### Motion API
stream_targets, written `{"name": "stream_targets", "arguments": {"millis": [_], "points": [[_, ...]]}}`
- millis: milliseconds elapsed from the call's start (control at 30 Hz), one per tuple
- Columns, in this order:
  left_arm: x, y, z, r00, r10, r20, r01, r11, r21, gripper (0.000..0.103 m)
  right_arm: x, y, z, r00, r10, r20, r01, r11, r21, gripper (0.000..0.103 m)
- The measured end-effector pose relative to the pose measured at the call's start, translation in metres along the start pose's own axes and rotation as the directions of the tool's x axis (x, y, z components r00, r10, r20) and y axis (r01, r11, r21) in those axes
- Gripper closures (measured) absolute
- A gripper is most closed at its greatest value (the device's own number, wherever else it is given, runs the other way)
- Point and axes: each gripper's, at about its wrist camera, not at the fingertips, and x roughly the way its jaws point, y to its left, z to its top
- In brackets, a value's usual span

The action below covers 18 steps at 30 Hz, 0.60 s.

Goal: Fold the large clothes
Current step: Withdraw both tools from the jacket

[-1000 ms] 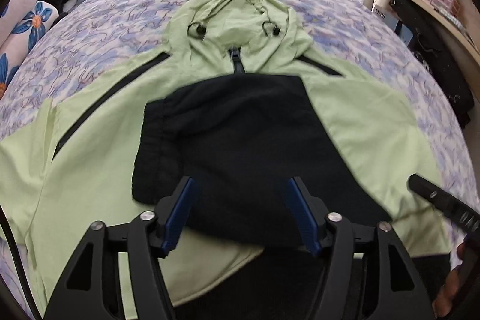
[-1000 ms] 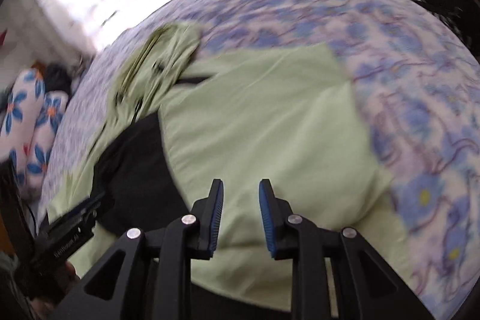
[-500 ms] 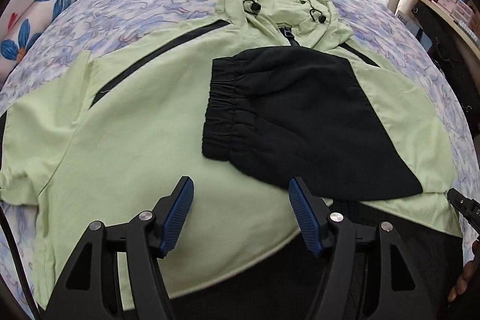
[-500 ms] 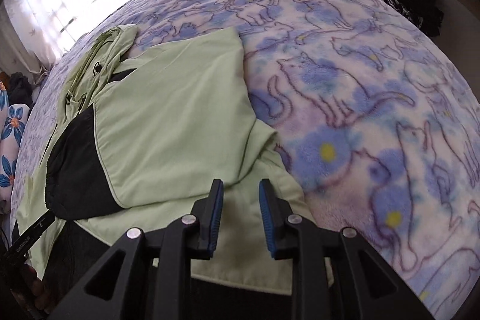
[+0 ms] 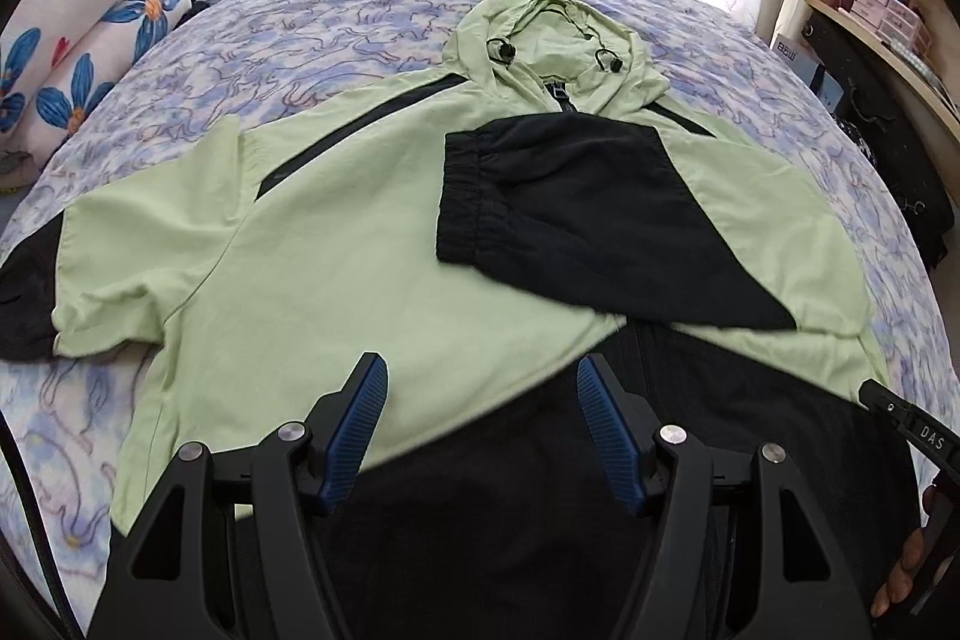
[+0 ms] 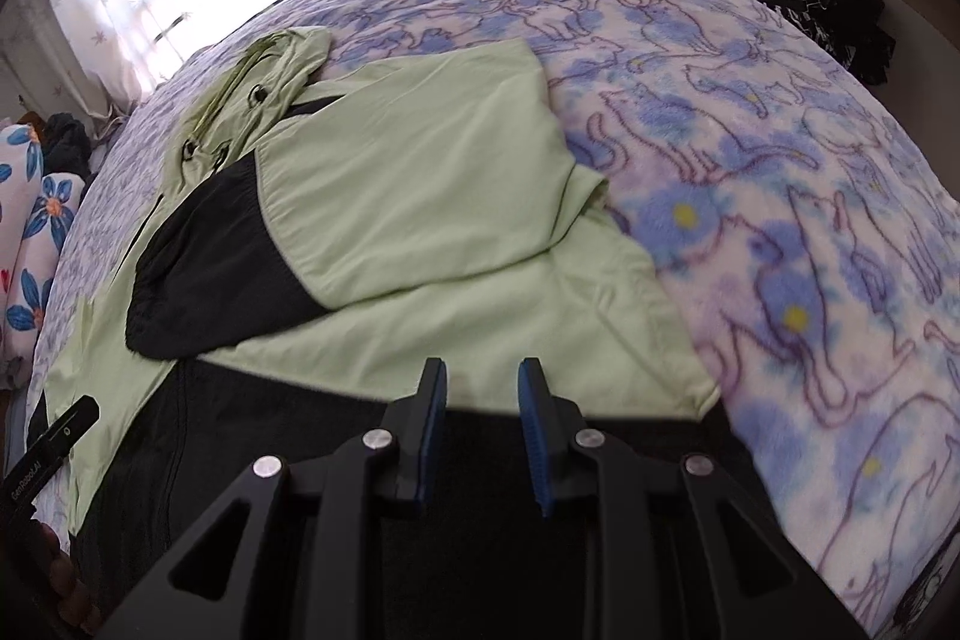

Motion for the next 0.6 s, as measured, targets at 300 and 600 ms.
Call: {"name": "stream_targets", "arguments": {"millis": [300, 600], "points": [[-0.031, 0.008, -0.038, 1.000, -0.004, -0.011, 0.005, 1.000, 0.029, 0.039, -0.020, 0.029, -0.047, 1.000, 0.006, -0.011, -0.007, 0.993, -0.117, 0.078], [-0.065, 0.034, -0.055, 1.000, -0.009, -0.006, 0.009, 1.000, 0.029, 0.039, -0.043, 0.068, -0.078, 0.999, 0.045, -0.024, -0.050, 0.975, -0.219, 0.078]]}}
